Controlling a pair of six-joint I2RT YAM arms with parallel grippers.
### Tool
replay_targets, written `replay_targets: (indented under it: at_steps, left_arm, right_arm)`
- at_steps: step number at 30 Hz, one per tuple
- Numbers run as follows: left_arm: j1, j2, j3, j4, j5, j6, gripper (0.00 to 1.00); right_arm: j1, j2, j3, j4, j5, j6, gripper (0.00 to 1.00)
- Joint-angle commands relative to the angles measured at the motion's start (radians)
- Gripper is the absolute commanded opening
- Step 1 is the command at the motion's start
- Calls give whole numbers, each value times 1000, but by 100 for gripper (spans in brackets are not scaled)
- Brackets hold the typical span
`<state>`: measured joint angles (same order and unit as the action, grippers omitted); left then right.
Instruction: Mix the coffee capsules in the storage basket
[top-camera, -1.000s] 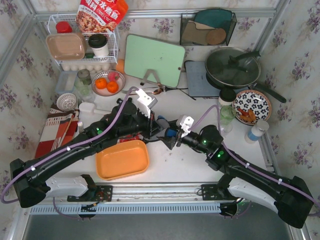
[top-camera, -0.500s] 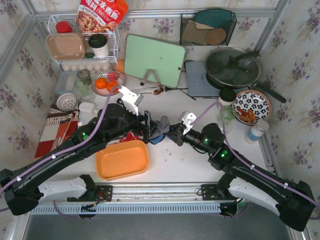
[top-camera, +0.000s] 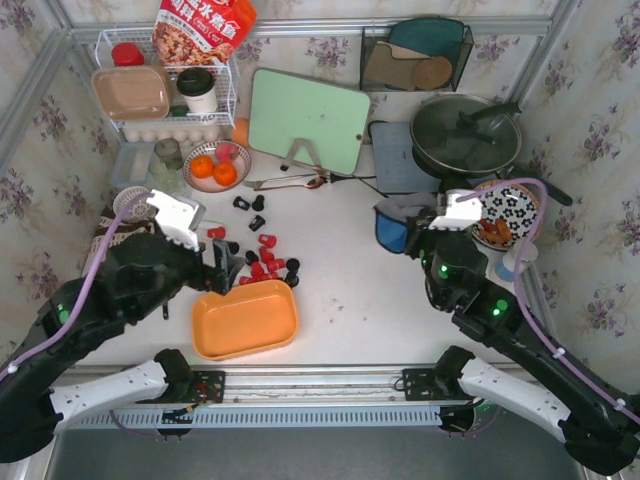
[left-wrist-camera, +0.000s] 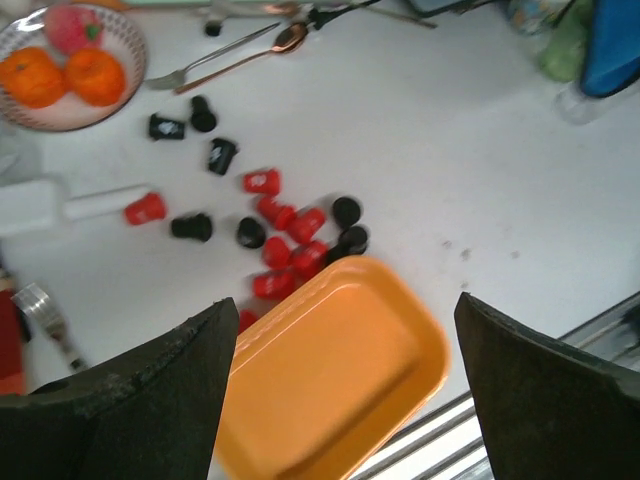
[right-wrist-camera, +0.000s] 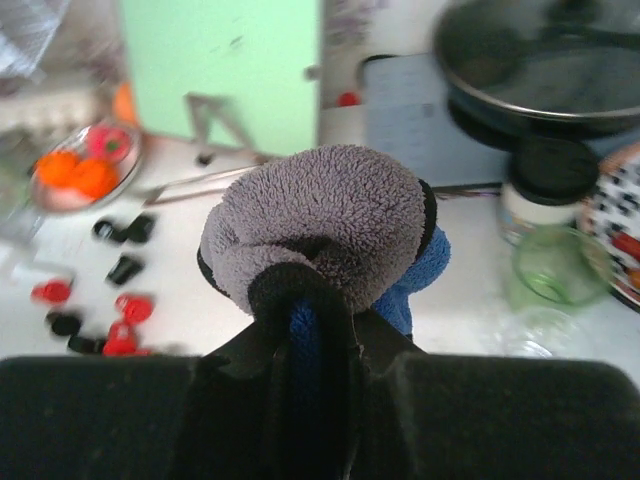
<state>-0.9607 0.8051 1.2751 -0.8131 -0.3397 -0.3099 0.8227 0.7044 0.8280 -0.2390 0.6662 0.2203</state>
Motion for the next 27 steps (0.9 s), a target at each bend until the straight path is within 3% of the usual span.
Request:
replay_targets:
  at_steps: [1, 6, 9, 15, 20, 27]
  left_arm:
    - [0, -65, -31, -162, -93, 70, 90]
    - [0, -129, -141, -122, -105, 91, 90]
    - [0, -153, -203, -84, -105, 92, 90]
    - [0, -209, -279, -35, -105, 98, 90]
    - [0, -281, -360, -1, -143, 110, 90]
    - [0, -320, -385, 11, -132, 129, 90]
  right_arm:
    - [0, -3, 99, -253, 375, 198, 0]
    - [0, 22, 180, -386, 585, 272, 0]
    - [-5, 47, 204, -490, 634, 319, 0]
    - [-8, 75, 233, -913, 548, 785, 0]
    - [-42, 0, 80, -871, 471, 760, 0]
    - [-329, 21, 32, -850, 342, 770, 0]
